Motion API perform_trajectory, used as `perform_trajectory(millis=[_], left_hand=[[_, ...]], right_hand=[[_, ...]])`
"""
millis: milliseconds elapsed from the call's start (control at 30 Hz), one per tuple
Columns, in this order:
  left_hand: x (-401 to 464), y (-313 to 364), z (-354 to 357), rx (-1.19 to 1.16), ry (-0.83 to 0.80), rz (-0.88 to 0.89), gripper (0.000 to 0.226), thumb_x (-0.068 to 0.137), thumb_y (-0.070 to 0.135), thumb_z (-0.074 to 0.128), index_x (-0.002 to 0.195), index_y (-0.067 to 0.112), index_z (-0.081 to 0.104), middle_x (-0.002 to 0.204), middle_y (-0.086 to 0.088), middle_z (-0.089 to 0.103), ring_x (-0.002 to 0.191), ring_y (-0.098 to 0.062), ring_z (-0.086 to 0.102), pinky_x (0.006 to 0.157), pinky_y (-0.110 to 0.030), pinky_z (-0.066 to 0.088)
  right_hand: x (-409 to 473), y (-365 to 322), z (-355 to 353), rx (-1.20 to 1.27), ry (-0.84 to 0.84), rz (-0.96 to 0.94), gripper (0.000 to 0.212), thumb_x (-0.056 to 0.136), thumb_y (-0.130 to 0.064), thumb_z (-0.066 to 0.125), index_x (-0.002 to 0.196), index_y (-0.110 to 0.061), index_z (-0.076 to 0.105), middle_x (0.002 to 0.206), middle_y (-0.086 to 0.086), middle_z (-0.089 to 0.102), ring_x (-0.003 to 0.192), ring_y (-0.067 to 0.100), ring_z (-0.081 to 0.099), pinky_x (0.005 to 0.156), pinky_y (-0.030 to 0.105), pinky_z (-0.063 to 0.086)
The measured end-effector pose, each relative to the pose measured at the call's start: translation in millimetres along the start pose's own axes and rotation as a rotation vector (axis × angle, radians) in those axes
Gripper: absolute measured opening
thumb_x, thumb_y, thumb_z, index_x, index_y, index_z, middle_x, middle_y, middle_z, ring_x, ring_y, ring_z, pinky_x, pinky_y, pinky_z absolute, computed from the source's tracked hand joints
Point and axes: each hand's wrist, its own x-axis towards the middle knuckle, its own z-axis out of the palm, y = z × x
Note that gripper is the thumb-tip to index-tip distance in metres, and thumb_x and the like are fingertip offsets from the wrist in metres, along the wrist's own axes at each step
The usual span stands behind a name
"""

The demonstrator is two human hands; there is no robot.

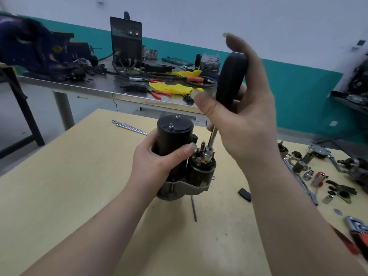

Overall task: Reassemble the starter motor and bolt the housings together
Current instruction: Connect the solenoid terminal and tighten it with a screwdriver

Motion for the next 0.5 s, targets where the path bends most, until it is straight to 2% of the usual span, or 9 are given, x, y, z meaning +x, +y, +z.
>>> perform_trajectory(millis=[67,133,200,333,400,500], left_hand=[[0.7,-0.2,-0.2,0.014,0.001,-0.004,0.068,0.054,0.079,0.093,0.109,0.042,0.078,0.103,0.004,0.081,0.098,-0.018,0.08,0.076,-0.026,0.063],[0.0,1.0,-0.6,0.007,0.001,0.001,0.069,0.052,0.08,0.093,0.109,0.043,0.078,0.103,0.005,0.081,0.097,-0.017,0.079,0.075,-0.024,0.063],[-0.6,2.7,-0.4,0.004,0.004,0.005,0.072,0.05,0.082,0.093,0.109,0.044,0.078,0.103,0.006,0.081,0.097,-0.015,0.079,0.075,-0.022,0.062],[-1.2,2.8,1.0,0.021,0.008,0.001,0.073,0.048,0.083,0.092,0.109,0.045,0.078,0.103,0.007,0.081,0.096,-0.014,0.079,0.076,-0.019,0.061],[-1.7,2.7,1.5,0.021,0.009,0.007,0.072,0.048,0.083,0.092,0.108,0.045,0.078,0.102,0.007,0.081,0.095,-0.015,0.079,0.075,-0.021,0.061],[-1.9,2.3,1.2,0.019,0.012,0.003,0.072,0.048,0.084,0.091,0.107,0.045,0.078,0.101,0.007,0.081,0.095,-0.015,0.079,0.074,-0.024,0.063]], right_hand=[[-2.3,-0.4,1.3,0.078,-0.002,0.019,0.057,0.1,-0.018,0.072,0.15,-0.023,0.045,0.095,0.015,0.055,0.075,0.022,0.066,0.073,0.046,0.064],[-3.4,-4.3,-1.9,0.214,-0.024,0.062,0.049,0.108,-0.024,0.052,0.156,-0.019,0.041,0.105,0.031,0.059,0.085,0.031,0.068,0.072,0.044,0.062],[-4.1,-9.4,-4.9,0.3,-0.032,0.072,0.047,0.11,-0.021,0.041,0.157,-0.02,0.042,0.108,0.033,0.061,0.089,0.04,0.07,0.073,0.047,0.062],[-5.7,-9.1,1.5,0.205,0.008,-0.005,0.035,0.107,-0.006,0.054,0.139,-0.02,0.057,0.091,0.023,0.07,0.082,0.043,0.069,0.071,0.056,0.063],[-6.2,-8.1,4.0,0.261,0.05,0.02,0.031,0.104,-0.003,0.06,0.132,-0.017,0.059,0.087,0.024,0.07,0.078,0.042,0.069,0.07,0.053,0.064],[-4.9,-7.3,5.3,0.338,0.057,0.046,0.043,0.101,-0.005,0.064,0.14,-0.019,0.053,0.084,0.028,0.067,0.075,0.038,0.066,0.071,0.053,0.064]])
